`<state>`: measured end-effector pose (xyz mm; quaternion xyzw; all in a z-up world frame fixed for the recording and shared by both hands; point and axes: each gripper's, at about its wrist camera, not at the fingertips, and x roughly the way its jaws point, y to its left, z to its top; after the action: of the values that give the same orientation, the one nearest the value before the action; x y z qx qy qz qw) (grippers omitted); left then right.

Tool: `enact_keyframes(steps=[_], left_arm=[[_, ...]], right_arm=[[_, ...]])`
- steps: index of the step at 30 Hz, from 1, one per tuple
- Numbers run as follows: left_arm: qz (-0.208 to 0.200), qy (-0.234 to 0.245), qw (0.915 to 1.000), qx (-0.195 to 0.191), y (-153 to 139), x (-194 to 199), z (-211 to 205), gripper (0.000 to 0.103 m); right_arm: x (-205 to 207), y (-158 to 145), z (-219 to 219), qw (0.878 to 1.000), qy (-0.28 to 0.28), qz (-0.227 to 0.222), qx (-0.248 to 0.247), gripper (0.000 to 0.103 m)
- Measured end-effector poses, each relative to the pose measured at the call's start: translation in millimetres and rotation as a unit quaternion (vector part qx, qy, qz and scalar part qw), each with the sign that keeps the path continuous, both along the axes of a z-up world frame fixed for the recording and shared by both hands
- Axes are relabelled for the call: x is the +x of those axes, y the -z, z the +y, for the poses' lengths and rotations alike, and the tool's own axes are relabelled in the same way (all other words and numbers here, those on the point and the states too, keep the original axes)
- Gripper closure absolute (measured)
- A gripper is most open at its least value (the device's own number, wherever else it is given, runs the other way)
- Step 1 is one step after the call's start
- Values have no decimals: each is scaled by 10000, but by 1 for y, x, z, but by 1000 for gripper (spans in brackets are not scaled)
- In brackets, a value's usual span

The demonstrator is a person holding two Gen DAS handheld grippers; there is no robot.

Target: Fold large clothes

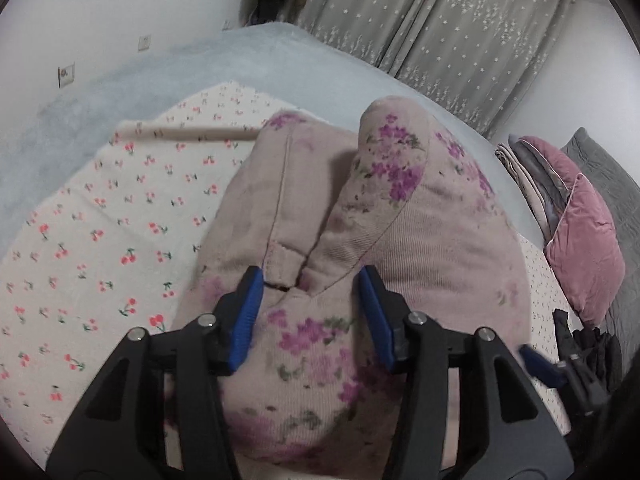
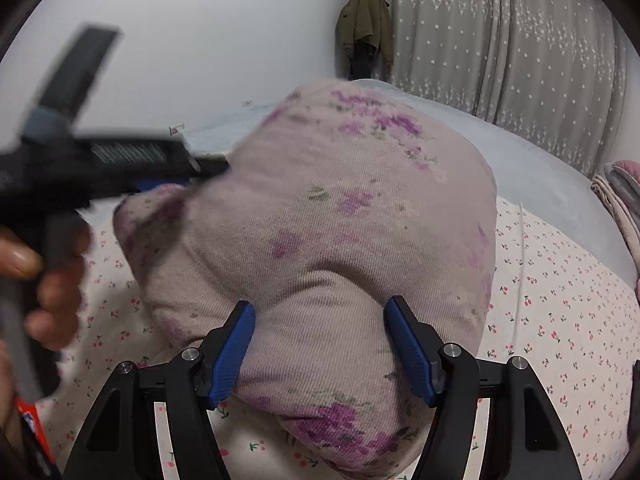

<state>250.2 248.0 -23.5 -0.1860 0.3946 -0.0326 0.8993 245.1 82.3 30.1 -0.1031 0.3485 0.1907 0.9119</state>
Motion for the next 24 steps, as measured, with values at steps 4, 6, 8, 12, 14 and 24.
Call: enact_keyframes(steps=[4, 6, 8, 12, 14, 24], left_arm=[[-60, 39, 9996, -258, -1, -2, 10, 51], [-51, 55, 9996, -263, 2, -1, 8, 51], [-51, 76, 9996, -254, 4, 0, 8, 51], [-53, 137, 9996, -243, 7, 2, 7, 50], [12, 93, 9999, -56, 9, 3, 5, 51], [-132, 161, 9986, -479, 12, -1, 20, 47]], right_arm=[[23, -40, -19, 9989, -37, 11, 460, 32], [49, -60, -26, 9974, 157, -33, 696, 32], [85, -69, -28, 9945, 250, 245, 987, 32], [163, -47, -10, 9909, 502, 1024, 722, 32], [183, -21, 3, 9887, 476, 1349, 436, 32], [189, 4, 14, 9867, 536, 1528, 106, 30]])
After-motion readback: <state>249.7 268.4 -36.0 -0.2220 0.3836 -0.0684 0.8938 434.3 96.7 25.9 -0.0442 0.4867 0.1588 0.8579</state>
